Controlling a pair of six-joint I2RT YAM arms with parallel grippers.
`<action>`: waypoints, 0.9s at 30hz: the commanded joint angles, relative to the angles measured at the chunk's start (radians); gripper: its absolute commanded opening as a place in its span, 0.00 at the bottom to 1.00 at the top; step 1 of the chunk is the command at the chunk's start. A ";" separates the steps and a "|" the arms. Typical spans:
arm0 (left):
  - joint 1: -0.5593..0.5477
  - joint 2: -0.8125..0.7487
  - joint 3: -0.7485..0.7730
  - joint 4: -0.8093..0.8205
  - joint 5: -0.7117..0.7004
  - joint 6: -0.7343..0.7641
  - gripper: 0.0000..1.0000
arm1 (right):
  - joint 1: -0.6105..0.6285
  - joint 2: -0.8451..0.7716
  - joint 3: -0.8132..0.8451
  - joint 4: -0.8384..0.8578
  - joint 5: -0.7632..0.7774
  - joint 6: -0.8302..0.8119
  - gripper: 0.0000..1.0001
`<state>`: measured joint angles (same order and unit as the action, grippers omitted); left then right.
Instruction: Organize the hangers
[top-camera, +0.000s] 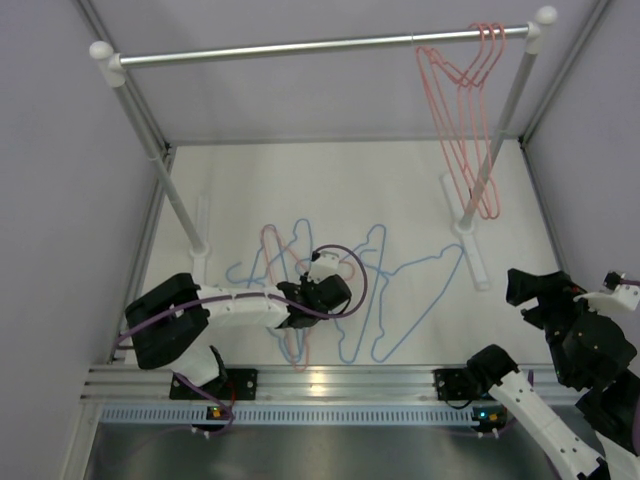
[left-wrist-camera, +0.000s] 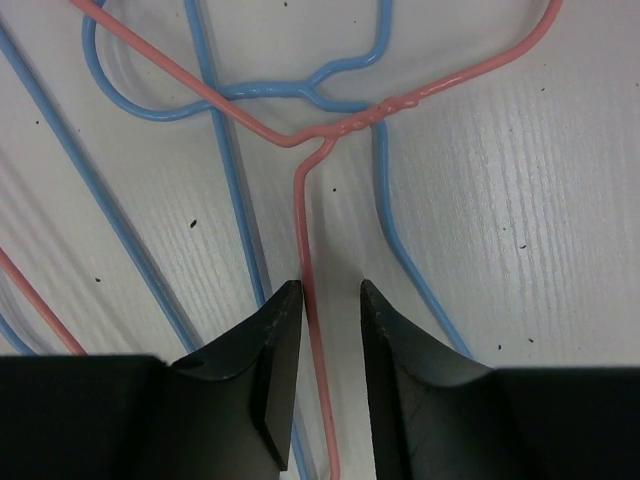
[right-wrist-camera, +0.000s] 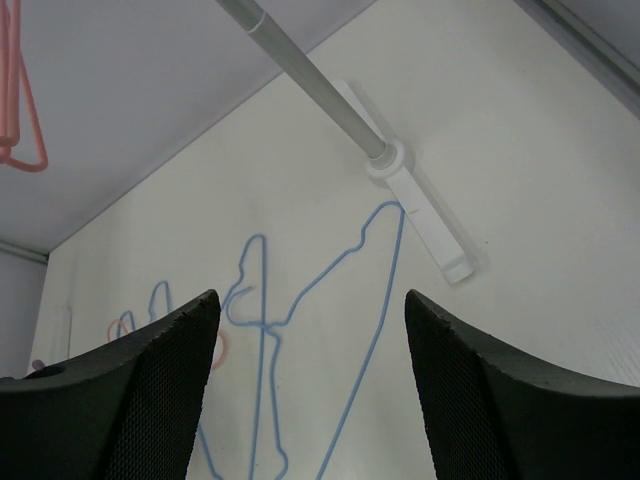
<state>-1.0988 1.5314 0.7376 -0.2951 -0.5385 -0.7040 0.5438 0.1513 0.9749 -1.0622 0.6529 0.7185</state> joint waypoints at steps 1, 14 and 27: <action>-0.004 0.022 0.025 0.033 0.011 0.005 0.34 | 0.019 0.017 0.008 0.028 0.001 0.001 0.72; -0.003 0.039 0.006 0.037 0.018 -0.019 0.00 | 0.019 0.005 -0.008 0.028 -0.009 0.007 0.72; -0.003 -0.263 0.115 -0.150 0.051 -0.009 0.00 | 0.019 0.010 0.002 0.028 -0.010 0.012 0.72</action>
<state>-1.0985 1.3602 0.7727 -0.3939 -0.5011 -0.7155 0.5438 0.1516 0.9749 -1.0622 0.6487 0.7193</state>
